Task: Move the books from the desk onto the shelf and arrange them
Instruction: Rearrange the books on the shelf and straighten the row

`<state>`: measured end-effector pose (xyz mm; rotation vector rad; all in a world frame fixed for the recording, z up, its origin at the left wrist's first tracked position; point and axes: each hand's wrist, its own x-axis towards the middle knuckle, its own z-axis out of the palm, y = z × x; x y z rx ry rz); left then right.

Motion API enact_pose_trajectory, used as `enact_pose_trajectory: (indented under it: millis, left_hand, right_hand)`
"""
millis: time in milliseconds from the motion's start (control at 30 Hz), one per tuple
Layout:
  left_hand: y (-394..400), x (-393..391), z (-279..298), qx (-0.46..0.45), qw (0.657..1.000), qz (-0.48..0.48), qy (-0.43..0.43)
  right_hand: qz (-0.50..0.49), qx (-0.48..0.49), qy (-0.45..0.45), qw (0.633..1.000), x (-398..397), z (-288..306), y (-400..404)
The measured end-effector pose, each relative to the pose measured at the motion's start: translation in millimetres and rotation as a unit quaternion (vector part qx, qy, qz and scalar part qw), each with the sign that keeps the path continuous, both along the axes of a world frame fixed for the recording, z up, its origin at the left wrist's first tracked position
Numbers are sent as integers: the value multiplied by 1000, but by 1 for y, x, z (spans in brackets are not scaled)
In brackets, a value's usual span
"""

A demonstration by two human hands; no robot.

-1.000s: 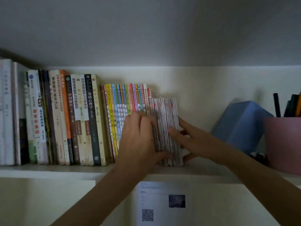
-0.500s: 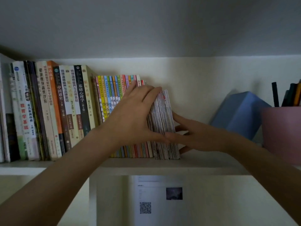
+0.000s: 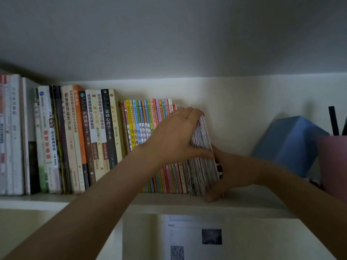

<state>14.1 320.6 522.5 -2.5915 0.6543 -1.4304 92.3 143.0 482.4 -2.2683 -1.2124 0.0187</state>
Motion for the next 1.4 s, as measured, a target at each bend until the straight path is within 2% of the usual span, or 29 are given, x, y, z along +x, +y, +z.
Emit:
enact_pose_trajectory:
  millis: [300,400,500,600,767,867,1000,1100,1200,1300,1333,1400]
  left_hand:
    - [3,4,-1,23,1000,19,4]
    - [-1,1,-8,12,1000,9,-15]
    - [9,-4,-31,-30,998,2,-49]
    - [38,-12,-55,-32,994,60,-80]
    - [88,-24,-71,9,986,154,-64]
    - [103,-30,-76,32,987,150,-50]
    - [118,-41,-82,3,990,121,-67]
    - [138,-49,-84,-23,989,126,-70]
    - [160,-53,-82,-33,990,125,-53]
    - [174,-53,-80,-20,992,115,-39]
    - [176,-52,-80,-17,993,114,-39]
    - [177,-50,-79,-20,993,112,-36]
  right_hand:
    - [-74,12,-52,996,-6,-9,8]
    - [-115,71,-67,989,-17,-15,-3]
    - [-77,146,-80,983,-32,-16,-13]
    - [-46,163,-126,978,-53,-8,-4]
    - [-68,173,-243,952,-52,-2,20]
    - [-94,169,-227,955,-45,-7,17]
    - [-130,169,-190,958,-43,-3,16]
    - [-151,194,-202,948,-45,8,25]
    - [-177,175,-291,924,-48,21,35]
    - [-210,56,-485,847,-57,26,62]
    - [-193,16,-523,830,-63,25,78]
    - [-139,-44,-554,819,-75,19,116]
